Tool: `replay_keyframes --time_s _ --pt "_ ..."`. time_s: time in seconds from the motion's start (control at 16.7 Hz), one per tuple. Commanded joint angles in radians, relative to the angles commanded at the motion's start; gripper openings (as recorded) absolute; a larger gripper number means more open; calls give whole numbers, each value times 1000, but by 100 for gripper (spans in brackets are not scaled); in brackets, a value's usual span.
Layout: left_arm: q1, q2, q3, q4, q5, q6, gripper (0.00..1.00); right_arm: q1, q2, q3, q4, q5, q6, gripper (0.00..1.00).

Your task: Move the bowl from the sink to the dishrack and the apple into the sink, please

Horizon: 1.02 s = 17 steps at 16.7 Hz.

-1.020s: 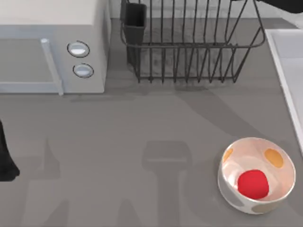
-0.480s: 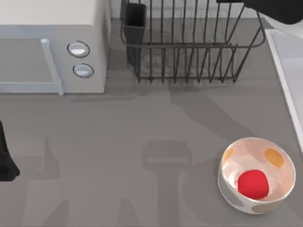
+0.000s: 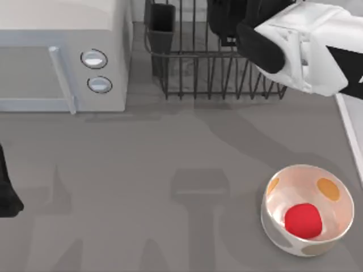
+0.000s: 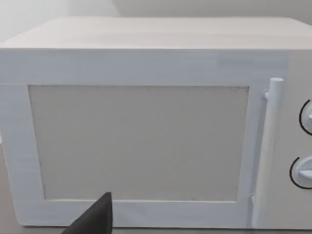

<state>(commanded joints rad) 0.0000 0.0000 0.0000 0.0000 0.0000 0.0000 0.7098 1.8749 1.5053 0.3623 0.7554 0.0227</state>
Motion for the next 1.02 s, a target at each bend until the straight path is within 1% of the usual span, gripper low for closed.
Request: replay_keyframes --time_s 0.18,0.3,0.42,0.72,1.02 --pt "0 0 0 0 0 0 100 -39 95 -88 197 -46 -2 0" --pt "0 0 0 0 0 0 100 -61 141 -137 286 -71 -3 0" --pt "0 0 0 0 0 0 100 -75 166 -167 331 -87 -5 0" --pt "0 0 0 0 0 0 100 -78 170 -172 338 -90 -5 0" --pt "0 0 0 0 0 0 100 -78 170 -172 338 -90 -5 38"
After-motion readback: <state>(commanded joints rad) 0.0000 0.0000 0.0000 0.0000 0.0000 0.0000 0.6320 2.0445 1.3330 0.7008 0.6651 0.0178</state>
